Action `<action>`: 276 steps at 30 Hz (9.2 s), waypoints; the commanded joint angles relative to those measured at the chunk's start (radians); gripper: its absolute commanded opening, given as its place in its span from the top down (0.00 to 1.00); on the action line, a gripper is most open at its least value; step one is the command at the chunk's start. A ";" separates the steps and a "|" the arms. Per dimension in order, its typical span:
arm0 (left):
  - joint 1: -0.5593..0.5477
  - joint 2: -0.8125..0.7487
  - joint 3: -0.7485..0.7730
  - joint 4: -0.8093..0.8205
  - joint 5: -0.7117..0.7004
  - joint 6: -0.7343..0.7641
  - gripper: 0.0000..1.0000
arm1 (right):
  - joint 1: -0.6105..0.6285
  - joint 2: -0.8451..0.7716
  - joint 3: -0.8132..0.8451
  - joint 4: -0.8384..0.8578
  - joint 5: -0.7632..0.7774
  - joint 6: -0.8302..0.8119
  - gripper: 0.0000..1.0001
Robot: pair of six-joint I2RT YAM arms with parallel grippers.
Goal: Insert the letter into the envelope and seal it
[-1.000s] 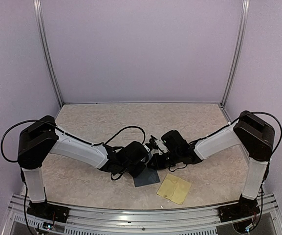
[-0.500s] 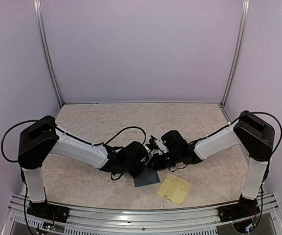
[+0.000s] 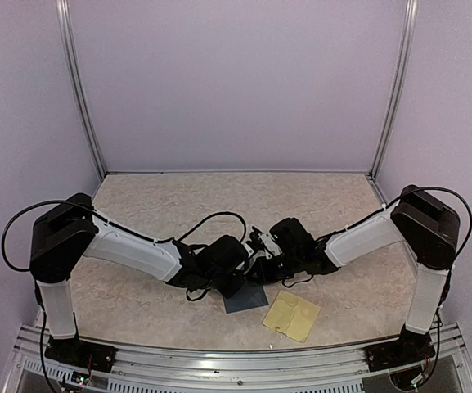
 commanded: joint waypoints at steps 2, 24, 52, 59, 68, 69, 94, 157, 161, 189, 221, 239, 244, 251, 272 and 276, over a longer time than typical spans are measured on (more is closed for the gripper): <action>-0.011 -0.030 -0.019 -0.002 0.052 -0.022 0.65 | 0.009 0.020 -0.030 -0.055 0.006 0.006 0.96; 0.061 -0.360 -0.217 0.123 0.095 -0.271 0.52 | 0.009 -0.125 -0.012 -0.123 0.003 -0.014 0.79; 0.051 -0.462 -0.394 0.254 0.054 -0.497 0.60 | 0.015 0.072 0.220 -0.192 -0.024 -0.076 0.97; 0.040 -0.460 -0.385 0.231 0.037 -0.490 0.60 | 0.014 0.090 0.197 -0.190 -0.011 -0.062 0.97; 0.036 -0.480 -0.380 0.210 0.019 -0.483 0.60 | 0.015 0.110 0.157 -0.185 0.020 -0.030 0.97; 0.036 -0.480 -0.381 0.213 0.020 -0.482 0.60 | 0.014 0.113 0.150 -0.179 0.019 -0.027 0.97; 0.009 -0.404 -0.354 0.276 0.057 -0.511 0.63 | 0.018 -0.017 0.143 -0.190 -0.021 -0.044 0.92; 0.119 -0.252 -0.257 0.386 0.191 -0.441 0.71 | 0.040 -0.068 0.116 -0.165 -0.015 -0.008 0.93; 0.151 -0.155 -0.229 0.422 0.217 -0.424 0.79 | 0.041 -0.038 0.140 -0.166 0.001 -0.007 0.94; 0.175 -0.008 -0.277 0.478 0.203 -0.446 1.00 | 0.016 0.145 0.183 -0.110 -0.001 0.009 0.99; 0.183 -0.016 -0.280 0.450 0.191 -0.465 1.00 | 0.021 -0.056 0.048 -0.085 -0.036 0.038 0.98; 0.177 -0.015 -0.277 0.447 0.189 -0.466 1.00 | 0.014 0.136 0.177 -0.064 -0.078 0.032 0.98; 0.179 -0.014 -0.277 0.445 0.187 -0.466 1.00 | 0.014 0.114 0.118 -0.052 -0.063 0.048 0.98; 0.180 -0.017 -0.277 0.439 0.180 -0.464 1.00 | 0.014 0.084 0.043 -0.029 -0.045 0.071 0.99; 0.180 -0.031 -0.278 0.433 0.177 -0.462 1.00 | 0.016 -0.041 -0.046 0.031 -0.109 0.103 0.97; 0.178 -0.030 -0.279 0.435 0.178 -0.464 1.00 | 0.016 -0.044 0.003 0.024 -0.107 0.087 0.96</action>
